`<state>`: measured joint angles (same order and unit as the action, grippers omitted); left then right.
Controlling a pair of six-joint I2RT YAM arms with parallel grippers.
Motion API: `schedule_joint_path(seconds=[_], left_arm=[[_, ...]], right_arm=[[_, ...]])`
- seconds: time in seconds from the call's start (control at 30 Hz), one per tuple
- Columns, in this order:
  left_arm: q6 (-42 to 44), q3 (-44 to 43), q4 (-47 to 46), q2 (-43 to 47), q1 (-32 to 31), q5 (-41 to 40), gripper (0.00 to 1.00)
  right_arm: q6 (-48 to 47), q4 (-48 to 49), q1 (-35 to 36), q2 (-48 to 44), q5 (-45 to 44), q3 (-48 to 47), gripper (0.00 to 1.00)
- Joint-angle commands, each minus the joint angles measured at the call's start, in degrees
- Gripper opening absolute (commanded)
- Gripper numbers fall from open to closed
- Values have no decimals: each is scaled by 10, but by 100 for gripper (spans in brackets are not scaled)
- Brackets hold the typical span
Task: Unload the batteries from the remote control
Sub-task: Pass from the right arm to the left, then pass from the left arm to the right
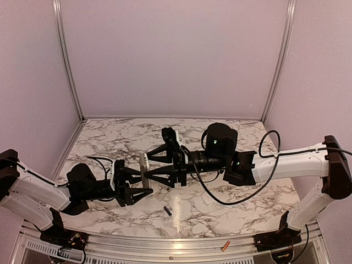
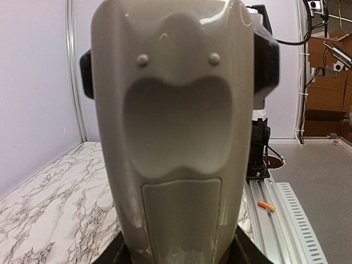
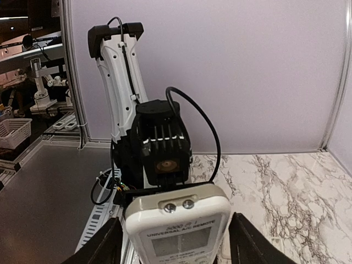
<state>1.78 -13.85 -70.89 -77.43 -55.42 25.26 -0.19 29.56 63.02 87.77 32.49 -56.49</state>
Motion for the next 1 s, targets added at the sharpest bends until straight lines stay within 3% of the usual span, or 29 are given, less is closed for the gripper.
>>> schedule_joint_path(seconds=[0.0,0.23,0.47,0.67,0.87,0.97], left_arm=[[-57,-29,2,18,-1,-22,18],[-107,-32,-2,37,-1,-15,17],[-114,-34,-13,34,-1,17,17],[-120,-33,-21,31,-1,26,18],[-120,-33,-24,29,-1,26,19],[-119,-31,-21,34,-1,24,26]], right_arm=[[8,-2,4,9,-11,-16,69],[13,19,4,22,1,-7,71],[24,34,4,59,31,-27,68],[26,37,4,79,50,-44,50],[29,40,4,87,60,-50,25],[29,39,4,87,62,-50,15]])
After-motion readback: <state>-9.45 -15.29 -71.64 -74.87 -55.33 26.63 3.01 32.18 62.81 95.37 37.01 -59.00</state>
